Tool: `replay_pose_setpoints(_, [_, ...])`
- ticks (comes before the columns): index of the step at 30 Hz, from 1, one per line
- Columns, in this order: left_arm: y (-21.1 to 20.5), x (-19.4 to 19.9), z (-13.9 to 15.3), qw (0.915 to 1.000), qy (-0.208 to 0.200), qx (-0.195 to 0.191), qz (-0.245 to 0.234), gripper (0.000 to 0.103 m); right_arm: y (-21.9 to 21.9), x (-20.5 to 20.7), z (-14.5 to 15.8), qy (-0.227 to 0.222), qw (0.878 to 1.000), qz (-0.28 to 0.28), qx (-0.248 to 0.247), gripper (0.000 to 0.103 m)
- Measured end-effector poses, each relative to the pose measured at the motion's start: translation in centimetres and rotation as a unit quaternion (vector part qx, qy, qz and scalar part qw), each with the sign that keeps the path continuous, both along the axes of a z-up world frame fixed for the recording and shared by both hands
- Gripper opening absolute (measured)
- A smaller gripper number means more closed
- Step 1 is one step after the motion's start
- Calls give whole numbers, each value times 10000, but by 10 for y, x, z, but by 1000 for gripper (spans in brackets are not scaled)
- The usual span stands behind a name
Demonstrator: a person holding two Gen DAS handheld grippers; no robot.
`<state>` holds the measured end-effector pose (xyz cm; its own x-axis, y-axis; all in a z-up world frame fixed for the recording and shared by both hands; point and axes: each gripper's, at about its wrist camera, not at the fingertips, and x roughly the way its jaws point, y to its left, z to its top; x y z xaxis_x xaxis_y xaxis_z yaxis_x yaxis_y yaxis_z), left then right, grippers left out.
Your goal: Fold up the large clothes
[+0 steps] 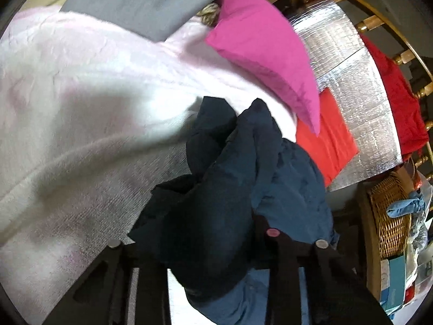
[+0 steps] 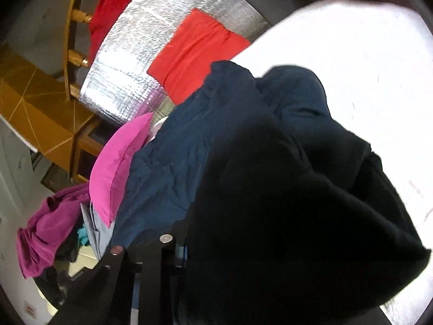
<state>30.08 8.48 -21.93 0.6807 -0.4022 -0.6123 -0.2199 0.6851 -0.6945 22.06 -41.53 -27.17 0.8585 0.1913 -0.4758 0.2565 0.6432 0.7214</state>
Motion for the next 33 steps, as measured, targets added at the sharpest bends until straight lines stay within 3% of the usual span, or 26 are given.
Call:
replay_pose_setpoints(7, [-4,-12,34,9995,-194,230,-25,26,5,-27,24,-99,9994,171,-271,32])
replay_pose_setpoints(14, [2,-49,26,9985,253,452,-180,28,4,-59,10,122,9996,234,-90,32])
replay_pose_setpoints(17, [1,-35,5,9922,937,746,-331,53,-8,-58,-12,304,9972,302,605,37])
replay_pose_setpoints(18, [5,-33,0,9917,1077,637,-313,61,-12,-59,-16,347,9954,319,830,39])
replay_pose_setpoints(20, [19,-29,-7,9913,1250,155,-393,61,-18,-58,-18,513,9908,507,1148,46])
replay_pose_setpoints(22, [30,-26,-8,9890,1359,-103,-567,62,-23,-67,-9,668,9909,615,991,52])
replay_pose_setpoints(26, [56,-29,-1,9851,1425,-492,-831,62,-39,-99,9,678,9915,926,619,54])
replay_pose_setpoints(29, [77,-38,15,9913,1224,-204,-445,62,-60,-120,19,640,9946,750,326,65])
replay_pose_setpoints(33, [100,-46,40,9956,751,498,269,68,-96,-129,24,169,9982,155,554,73])
